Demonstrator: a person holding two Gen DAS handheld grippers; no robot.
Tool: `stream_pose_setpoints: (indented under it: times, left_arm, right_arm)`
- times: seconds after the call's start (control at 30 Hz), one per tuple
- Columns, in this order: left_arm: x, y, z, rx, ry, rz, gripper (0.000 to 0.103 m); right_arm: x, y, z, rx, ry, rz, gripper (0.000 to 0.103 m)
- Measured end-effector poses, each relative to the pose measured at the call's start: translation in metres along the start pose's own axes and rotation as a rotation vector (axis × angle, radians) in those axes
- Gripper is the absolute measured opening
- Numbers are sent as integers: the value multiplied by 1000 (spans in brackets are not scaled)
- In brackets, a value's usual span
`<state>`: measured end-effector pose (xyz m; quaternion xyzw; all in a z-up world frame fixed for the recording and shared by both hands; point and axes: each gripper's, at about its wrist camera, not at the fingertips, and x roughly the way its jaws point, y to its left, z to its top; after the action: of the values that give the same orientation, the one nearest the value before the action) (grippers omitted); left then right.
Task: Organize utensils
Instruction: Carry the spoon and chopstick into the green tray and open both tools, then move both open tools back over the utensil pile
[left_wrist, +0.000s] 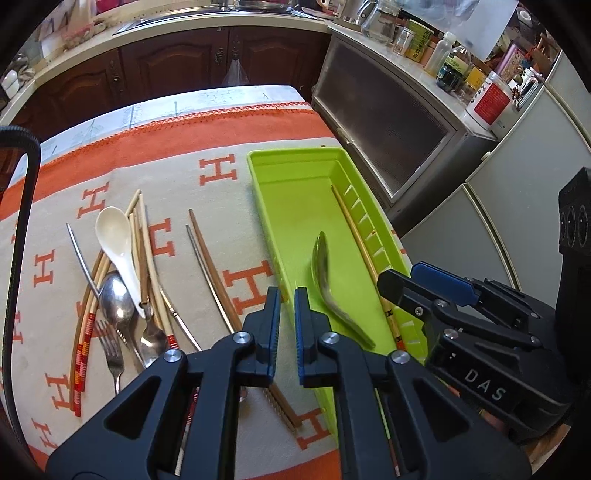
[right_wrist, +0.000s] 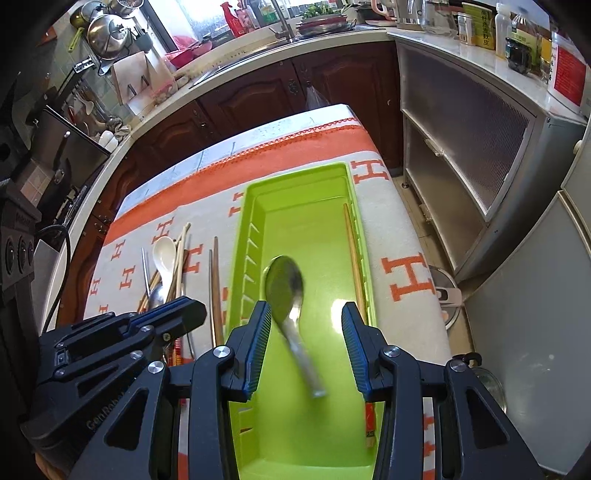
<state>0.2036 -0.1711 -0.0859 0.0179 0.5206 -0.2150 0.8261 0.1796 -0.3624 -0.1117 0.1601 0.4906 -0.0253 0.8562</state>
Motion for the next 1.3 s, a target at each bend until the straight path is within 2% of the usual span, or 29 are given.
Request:
stream_pose_setpoints:
  times: [0.33,0.6,0.93,1.3]
  left_arm:
    - [-25,30,-22,-69,-15,5,4]
    - [-41,56,-40,-104,-46,59,4]
    - [-63,83,-56,-128,-108,115,4]
    - [-73,109,-69,-160,-101,140,4]
  right_arm:
    - [-14,16,-17,-40,-3,2,40]
    - [-19,34,-29,-71,0,11,40]
    - [-14,70,-34,-137,18,20,40]
    - [-10,115,-42,-208,25,24,40]
